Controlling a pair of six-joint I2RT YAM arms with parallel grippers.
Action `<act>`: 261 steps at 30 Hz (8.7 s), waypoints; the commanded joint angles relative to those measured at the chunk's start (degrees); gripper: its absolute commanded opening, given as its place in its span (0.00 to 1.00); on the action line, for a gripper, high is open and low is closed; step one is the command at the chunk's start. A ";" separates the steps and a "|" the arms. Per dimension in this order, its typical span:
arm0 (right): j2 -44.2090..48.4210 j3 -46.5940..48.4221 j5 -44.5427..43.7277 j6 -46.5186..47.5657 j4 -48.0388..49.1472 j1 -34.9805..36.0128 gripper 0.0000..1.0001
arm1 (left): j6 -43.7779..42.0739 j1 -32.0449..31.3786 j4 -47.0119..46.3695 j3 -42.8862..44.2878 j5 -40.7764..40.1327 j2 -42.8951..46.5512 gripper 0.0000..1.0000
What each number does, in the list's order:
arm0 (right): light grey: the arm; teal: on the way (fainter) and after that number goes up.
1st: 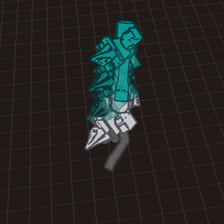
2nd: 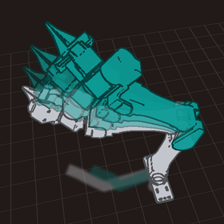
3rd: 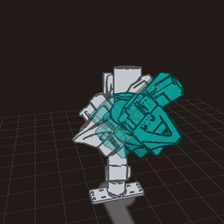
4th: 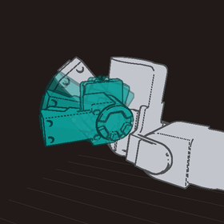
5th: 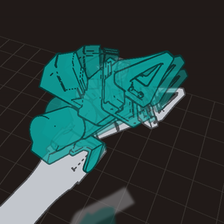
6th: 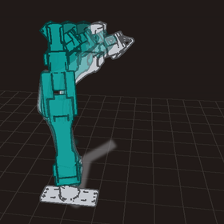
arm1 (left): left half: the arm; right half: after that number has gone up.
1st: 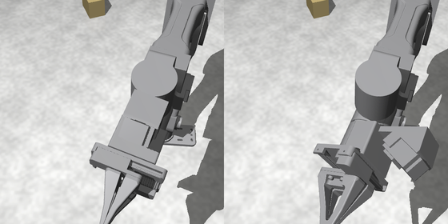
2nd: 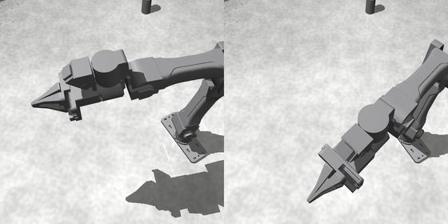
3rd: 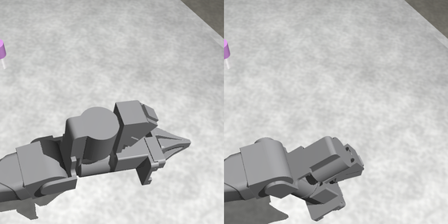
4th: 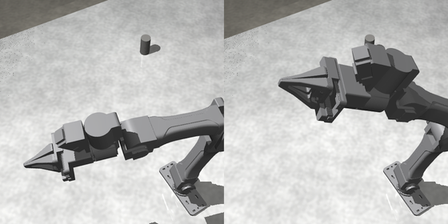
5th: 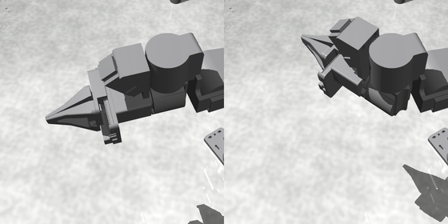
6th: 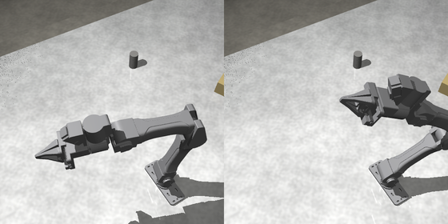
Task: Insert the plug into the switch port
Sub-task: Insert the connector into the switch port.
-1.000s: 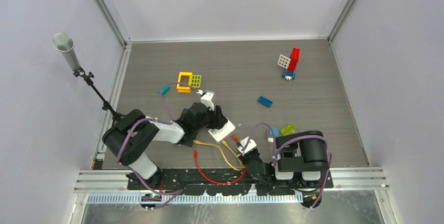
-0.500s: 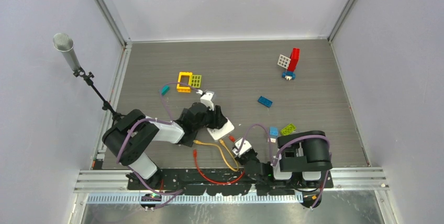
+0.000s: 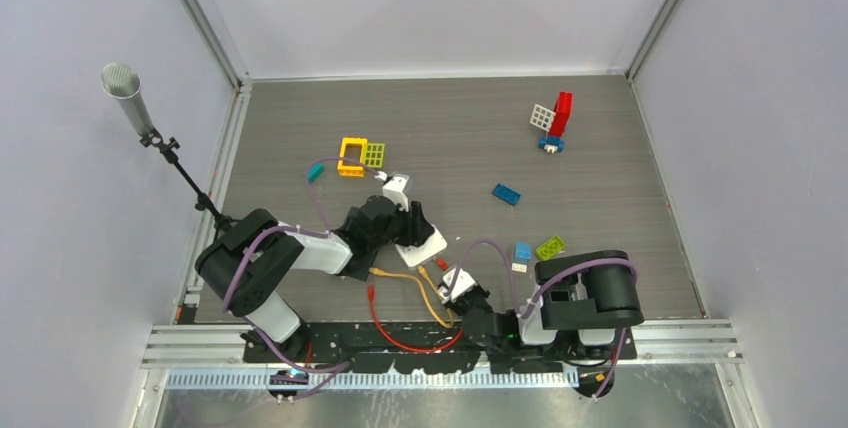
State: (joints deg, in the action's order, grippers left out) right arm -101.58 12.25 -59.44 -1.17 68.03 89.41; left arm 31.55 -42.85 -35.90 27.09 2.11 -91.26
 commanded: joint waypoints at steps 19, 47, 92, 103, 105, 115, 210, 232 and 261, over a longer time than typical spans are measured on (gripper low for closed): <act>-1.08 2.74 -3.35 -5.86 -3.89 -1.72 0.00 | -0.88 -0.13 6.63 -1.48 -0.87 -1.51 0.47; -3.99 6.75 1.39 -0.79 0.56 -3.71 0.00 | 4.43 -2.58 7.58 -5.67 -0.34 -0.52 0.50; -1.18 -3.82 5.73 -5.92 3.07 -5.80 0.00 | -0.04 -3.29 2.98 0.58 3.74 -8.89 0.55; -2.16 -5.15 1.27 -7.35 4.15 -4.11 0.01 | -1.08 -3.29 3.65 2.98 6.06 -11.74 0.52; -2.45 -5.83 1.03 -7.13 5.57 -4.00 0.00 | -1.41 -3.29 3.48 3.01 6.73 -11.84 0.52; -3.30 -5.76 1.99 -5.95 7.34 -1.24 0.00 | -3.83 -3.22 4.84 2.71 9.37 -9.56 0.52; -9.44 0.06 19.59 2.95 14.38 -25.33 0.01 | -8.62 -11.89 8.01 10.51 36.56 -23.67 0.43; 9.24 -1.01 29.61 7.12 7.98 -23.10 0.00 | -8.64 -11.82 8.49 11.82 37.42 -25.45 0.42; 0.91 2.09 33.46 1.23 13.88 -28.73 0.01 | -8.70 -11.83 8.74 12.82 38.81 -26.77 0.42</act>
State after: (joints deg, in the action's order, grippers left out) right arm -98.94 6.46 -38.85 4.19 73.91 61.82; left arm 17.58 -44.14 -48.62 44.53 14.17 -112.73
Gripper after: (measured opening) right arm 0.042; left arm 0.475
